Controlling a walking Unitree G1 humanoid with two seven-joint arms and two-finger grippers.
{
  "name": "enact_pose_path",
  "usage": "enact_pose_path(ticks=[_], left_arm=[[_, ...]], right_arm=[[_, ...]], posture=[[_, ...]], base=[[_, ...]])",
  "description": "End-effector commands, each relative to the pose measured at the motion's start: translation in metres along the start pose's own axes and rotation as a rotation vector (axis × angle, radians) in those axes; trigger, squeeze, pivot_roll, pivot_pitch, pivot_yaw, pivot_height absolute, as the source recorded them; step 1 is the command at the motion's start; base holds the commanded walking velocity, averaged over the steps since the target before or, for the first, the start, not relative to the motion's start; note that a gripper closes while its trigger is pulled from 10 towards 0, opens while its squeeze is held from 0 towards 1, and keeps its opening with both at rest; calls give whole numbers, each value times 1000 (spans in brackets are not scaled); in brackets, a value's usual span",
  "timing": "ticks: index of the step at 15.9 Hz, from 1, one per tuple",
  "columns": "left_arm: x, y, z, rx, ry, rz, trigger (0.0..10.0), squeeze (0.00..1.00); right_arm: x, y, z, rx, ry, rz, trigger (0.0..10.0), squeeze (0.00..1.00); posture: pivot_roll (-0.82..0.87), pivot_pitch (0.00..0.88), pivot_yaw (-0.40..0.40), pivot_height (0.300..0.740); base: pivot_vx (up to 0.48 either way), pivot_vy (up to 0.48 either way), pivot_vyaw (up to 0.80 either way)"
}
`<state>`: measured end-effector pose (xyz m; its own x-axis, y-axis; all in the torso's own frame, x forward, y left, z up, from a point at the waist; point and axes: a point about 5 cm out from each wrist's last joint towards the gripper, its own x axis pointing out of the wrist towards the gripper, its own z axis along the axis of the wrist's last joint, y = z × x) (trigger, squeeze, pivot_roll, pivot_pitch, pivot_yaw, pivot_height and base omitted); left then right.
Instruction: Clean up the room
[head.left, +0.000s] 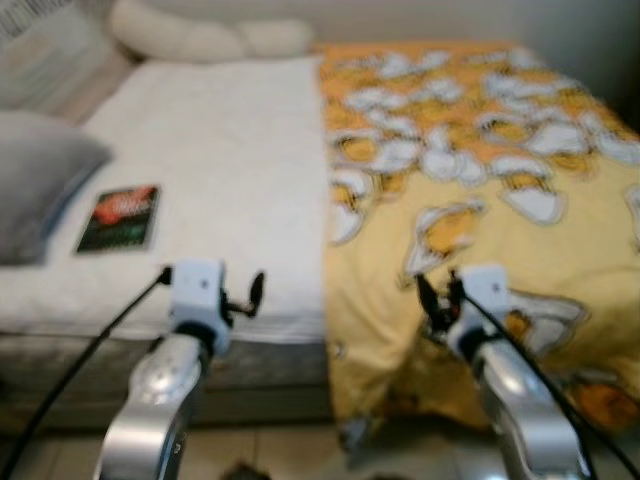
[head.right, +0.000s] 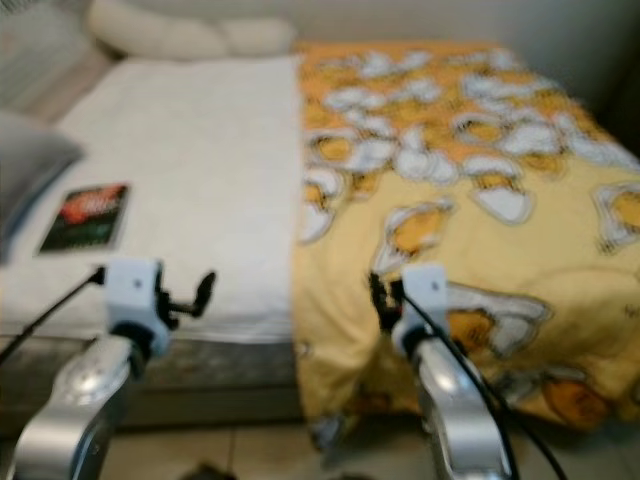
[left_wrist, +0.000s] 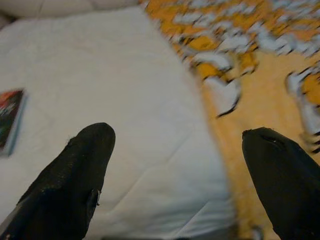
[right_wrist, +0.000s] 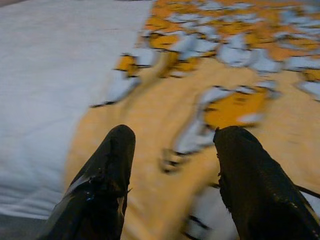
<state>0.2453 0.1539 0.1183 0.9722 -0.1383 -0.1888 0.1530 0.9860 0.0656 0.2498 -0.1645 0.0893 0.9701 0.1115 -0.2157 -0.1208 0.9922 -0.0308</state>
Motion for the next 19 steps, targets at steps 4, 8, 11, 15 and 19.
enact_pose_path(ticks=[4, 8, 11, 15, 19], left_arm=[[4, 5, -1, 26, 1, 17, 10000, 0], [5, 5, 1, 13, -20, 14, 10000, 0], [8, 4, 0, 47, -28, -5, 10000, 0], [10, 0, -1, 46, -43, -36, 10000, 0], [11, 0, 0, 47, -63, -57, 10000, 0]], right_arm=[[2, -6, 3, 19, 10, -44, 10000, 0], [6, -10, 6, 49, 7, -92, 10000, 0], [6, -15, 4, 47, 28, -168, 10000, 0], [4, -14, 6, 42, 24, -182, 10000, 0], [1, -10, 4, 29, 24, -163, 10000, 0]], posture=[[-14, 0, 26, 740], [-16, 0, 22, 740], [-29, 0, 20, 740], [-39, 0, 13, 740], [-39, 0, 0, 740]], base=[[0, -454, 0], [0, 0, -767], [0, 0, -781], [0, 0, -781], [68, 0, -781]])
